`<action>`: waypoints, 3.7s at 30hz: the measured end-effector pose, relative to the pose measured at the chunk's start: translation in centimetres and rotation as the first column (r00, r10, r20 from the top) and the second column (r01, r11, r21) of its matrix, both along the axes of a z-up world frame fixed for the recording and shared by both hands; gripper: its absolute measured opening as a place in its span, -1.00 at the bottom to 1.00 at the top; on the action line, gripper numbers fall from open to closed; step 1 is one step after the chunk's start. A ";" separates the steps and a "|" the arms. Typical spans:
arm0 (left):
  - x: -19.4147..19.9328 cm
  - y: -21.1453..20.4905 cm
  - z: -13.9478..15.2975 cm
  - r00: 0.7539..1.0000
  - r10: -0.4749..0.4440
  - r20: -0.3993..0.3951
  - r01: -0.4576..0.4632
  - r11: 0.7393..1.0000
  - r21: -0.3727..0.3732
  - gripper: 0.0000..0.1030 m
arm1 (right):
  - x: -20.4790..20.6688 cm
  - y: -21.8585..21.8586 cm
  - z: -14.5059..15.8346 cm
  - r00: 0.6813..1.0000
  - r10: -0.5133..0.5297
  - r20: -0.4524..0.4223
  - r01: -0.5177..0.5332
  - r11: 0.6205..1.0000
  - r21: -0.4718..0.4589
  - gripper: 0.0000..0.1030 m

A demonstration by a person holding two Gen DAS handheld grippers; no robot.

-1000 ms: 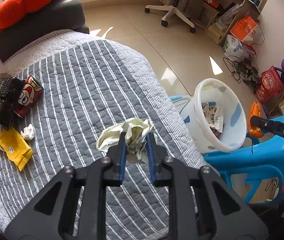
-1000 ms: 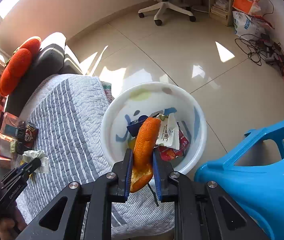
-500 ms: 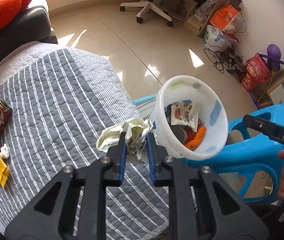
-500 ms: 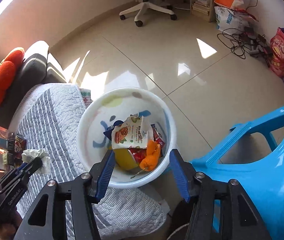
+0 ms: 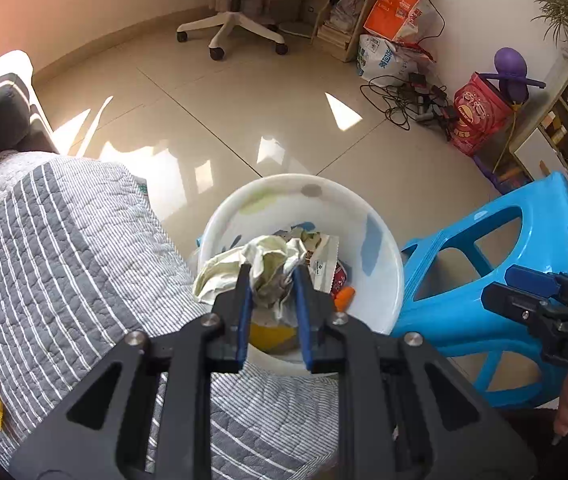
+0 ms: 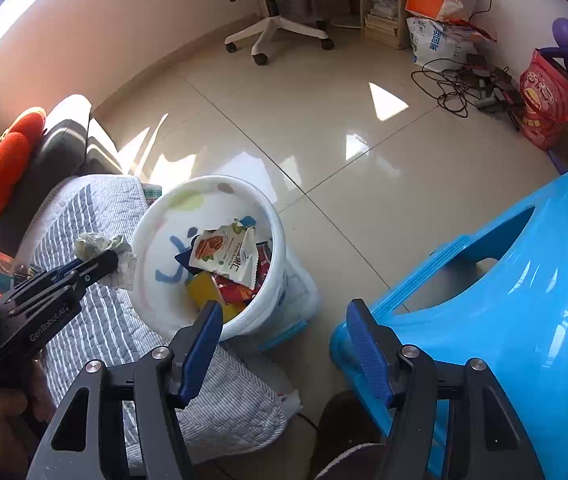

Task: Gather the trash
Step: 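Lower the tissue into the white bucket and open the left gripper, then move both grippers back over the table toward the remaining trash, then grasp the yellow snack packet with left gripper while right grasps the white paper ball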

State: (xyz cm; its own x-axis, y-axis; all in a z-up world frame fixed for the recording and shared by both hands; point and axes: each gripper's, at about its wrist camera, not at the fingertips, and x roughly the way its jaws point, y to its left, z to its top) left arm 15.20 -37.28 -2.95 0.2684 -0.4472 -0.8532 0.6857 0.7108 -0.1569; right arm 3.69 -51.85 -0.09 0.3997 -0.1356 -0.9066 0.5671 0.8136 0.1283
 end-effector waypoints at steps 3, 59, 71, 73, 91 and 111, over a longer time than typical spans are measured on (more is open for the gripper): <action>0.2 -0.5 -0.1 1.000 -0.019 0.007 0.019 1.000 -0.013 -0.49 | -0.3 -0.2 0.4 1.000 -0.007 0.013 0.007 1.000 0.004 0.27; 2.3 45.7 1.6 0.727 0.687 0.011 -0.687 0.725 0.050 0.99 | 14.3 30.1 -3.1 0.879 0.470 -0.072 -0.475 0.877 -0.075 0.64; 8.4 41.0 -5.1 0.632 0.754 -0.178 -0.745 0.655 0.125 0.93 | 16.9 31.6 -5.2 0.869 0.480 -0.123 -0.489 0.870 -0.065 0.64; 9.4 39.9 -6.2 0.612 0.771 -0.178 -0.761 0.635 0.132 0.87 | 17.0 30.5 -5.2 0.879 0.461 -0.122 -0.469 0.881 -0.055 0.64; 11.3 40.3 -9.6 0.534 0.830 -0.159 -0.808 0.557 0.192 -0.03 | 17.1 29.0 -4.9 0.895 0.435 -0.099 -0.439 0.898 -0.021 0.64; 3.9 53.7 -4.0 0.612 0.777 -0.149 -0.761 0.629 0.159 -0.26 | 24.9 42.7 -13.9 0.791 0.612 -0.014 -0.607 0.786 0.119 0.28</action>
